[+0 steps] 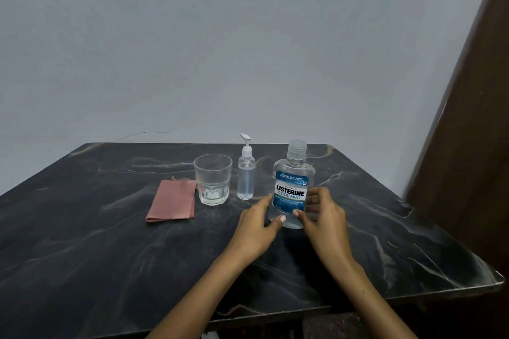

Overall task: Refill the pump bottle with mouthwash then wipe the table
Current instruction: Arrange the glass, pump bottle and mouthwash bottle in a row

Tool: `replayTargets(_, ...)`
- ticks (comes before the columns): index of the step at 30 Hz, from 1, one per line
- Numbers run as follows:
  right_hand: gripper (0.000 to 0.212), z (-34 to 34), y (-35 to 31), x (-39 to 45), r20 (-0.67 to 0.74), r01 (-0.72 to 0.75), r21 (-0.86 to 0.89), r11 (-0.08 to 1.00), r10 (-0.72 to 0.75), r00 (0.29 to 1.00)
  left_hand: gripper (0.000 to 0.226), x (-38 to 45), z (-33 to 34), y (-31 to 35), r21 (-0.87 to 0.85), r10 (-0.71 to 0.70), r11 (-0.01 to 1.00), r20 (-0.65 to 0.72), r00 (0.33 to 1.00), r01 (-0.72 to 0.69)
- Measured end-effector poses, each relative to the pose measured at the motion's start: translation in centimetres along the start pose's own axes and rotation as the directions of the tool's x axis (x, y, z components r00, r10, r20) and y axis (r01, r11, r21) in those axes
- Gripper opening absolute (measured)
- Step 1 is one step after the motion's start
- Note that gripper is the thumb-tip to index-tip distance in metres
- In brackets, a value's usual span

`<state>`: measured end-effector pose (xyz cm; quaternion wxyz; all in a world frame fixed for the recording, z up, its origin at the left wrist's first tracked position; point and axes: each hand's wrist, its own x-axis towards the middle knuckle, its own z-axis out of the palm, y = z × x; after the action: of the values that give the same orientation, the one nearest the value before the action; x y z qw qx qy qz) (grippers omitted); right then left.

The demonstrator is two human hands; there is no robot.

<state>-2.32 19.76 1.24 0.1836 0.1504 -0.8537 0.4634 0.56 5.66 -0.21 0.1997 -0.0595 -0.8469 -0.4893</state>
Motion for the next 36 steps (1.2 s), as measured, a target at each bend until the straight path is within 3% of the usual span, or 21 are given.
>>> replayTargets(5,0.04,0.8,0.4,2.2,0.004,-0.048,-0.08,0.996,0.048,0.999,0.045,1.1,0.1,-0.3,0.029,-0.013,0.999,-0.026,1.0,0.013)
replayTargets(12,0.038,3.2,0.4,6.6,0.049,-0.056,-0.134,0.989,0.063,0.997,0.062,3.9,0.3,-0.8,0.117,-0.113,0.987,0.007,0.994,0.111)
replayTargets(17,0.039,4.8,1.9,7.2,0.049,-0.032,-0.007,0.999,0.032,0.998,0.055,5.1,0.3,-1.5,0.106,-0.108,0.988,-0.004,0.994,0.108)
replayTargets(23,0.047,5.1,2.3,7.3,0.119,-0.033,0.06,0.998,0.026,0.993,0.065,5.1,0.3,-2.5,0.132,-0.094,0.987,0.025,0.995,0.09)
replayTargets(36,0.022,5.2,1.9,7.5,0.15,-0.017,-0.082,0.997,0.029,0.988,0.068,6.0,0.7,-3.2,0.185,-0.107,0.978,0.058,0.993,0.095)
